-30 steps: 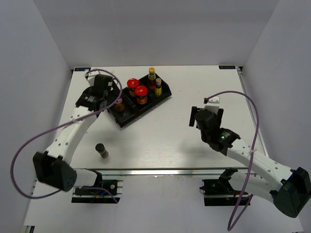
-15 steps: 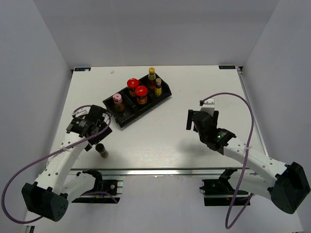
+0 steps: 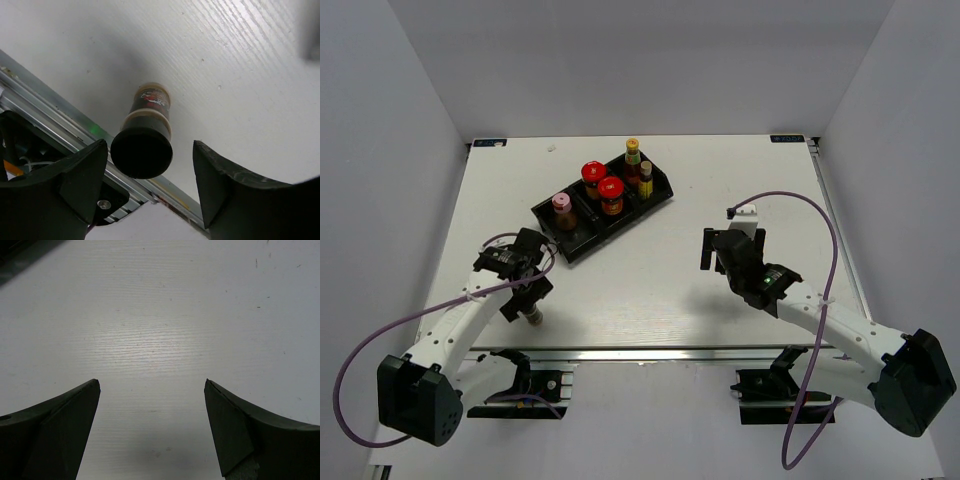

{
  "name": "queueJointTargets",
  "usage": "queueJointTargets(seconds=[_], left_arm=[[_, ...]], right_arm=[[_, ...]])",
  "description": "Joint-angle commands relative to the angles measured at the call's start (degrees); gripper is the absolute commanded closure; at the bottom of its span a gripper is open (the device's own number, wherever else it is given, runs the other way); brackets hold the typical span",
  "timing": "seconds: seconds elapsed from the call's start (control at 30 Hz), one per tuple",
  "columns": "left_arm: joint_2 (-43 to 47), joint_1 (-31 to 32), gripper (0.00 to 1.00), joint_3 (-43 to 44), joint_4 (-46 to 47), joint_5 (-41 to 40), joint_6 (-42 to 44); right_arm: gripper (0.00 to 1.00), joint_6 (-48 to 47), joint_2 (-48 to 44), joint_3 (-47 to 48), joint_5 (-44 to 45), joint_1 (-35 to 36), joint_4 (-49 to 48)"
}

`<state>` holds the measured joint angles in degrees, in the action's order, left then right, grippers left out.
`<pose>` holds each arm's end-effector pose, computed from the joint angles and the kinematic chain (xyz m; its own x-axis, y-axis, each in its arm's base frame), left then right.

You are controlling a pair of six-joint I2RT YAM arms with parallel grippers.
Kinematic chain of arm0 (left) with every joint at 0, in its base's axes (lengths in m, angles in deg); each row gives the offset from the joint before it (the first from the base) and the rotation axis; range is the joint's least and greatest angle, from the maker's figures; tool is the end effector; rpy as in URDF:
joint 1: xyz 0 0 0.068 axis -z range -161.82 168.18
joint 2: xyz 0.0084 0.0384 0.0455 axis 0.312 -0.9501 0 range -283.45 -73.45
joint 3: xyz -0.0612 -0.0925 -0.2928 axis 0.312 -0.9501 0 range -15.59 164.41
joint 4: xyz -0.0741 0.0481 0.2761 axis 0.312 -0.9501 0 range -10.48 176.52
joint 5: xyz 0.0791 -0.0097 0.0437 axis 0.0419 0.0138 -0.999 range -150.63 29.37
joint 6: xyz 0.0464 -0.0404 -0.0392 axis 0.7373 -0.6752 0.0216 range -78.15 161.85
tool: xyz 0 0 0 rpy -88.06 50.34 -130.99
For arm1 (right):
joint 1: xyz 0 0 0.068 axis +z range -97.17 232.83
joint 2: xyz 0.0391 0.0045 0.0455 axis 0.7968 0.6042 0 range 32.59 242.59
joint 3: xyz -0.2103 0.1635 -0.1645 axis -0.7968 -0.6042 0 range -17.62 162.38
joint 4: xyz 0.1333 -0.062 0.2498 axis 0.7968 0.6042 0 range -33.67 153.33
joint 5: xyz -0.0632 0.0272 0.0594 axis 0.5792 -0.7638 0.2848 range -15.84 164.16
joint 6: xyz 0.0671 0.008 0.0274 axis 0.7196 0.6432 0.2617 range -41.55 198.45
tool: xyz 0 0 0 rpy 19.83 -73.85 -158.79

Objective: Organize the condiment bottles

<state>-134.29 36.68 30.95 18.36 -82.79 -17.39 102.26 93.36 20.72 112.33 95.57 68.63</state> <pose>0.1681 -0.0321 0.2414 -0.6930 -0.6073 -0.3884 -0.6815 0.7276 0.0783 0.2076 0.1408 0.2612 -0.4475 0.0186 -0.8941 0.0220 0.9997 0.0098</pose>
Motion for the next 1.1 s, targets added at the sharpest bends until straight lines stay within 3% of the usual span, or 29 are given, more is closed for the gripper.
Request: queueJointTargets(seconds=[0.0,0.17,0.3,0.5,0.7,0.8,1.07], left_arm=[[0.5,-0.1,0.23,-0.1,2.3,-1.3,-0.2],[-0.2,-0.1,0.44,-0.7,2.8,-2.1,-0.2],[0.5,-0.1,0.45,-0.8,3.2,-2.1,0.5],[1.4,-0.1,0.64,0.3,4.8,0.5,1.3],[1.3,0.0,0.66,6.4,14.2,3.6,7.2],[-3.3,-0.1,0.67,10.5,19.6,5.4,9.8],[-11.3,0.0,0.69,21.7,24.0,7.6,14.2]], right_arm=[[0.11,0.7,-0.4,0.3,0.0,-0.3,-1.6],[0.11,0.9,-0.5,0.3,-0.1,-0.3,-1.5],[0.11,0.8,-0.5,0.2,0.0,-0.2,-1.6],[0.11,0.9,-0.6,0.2,0.0,-0.2,-1.6],[0.10,0.8,-0.4,0.1,0.3,-0.2,-2.1],[0.11,0.4,0.0,0.5,1.3,-0.2,-1.9],[0.11,-0.3,0.2,0.9,4.1,-0.6,-1.6]])
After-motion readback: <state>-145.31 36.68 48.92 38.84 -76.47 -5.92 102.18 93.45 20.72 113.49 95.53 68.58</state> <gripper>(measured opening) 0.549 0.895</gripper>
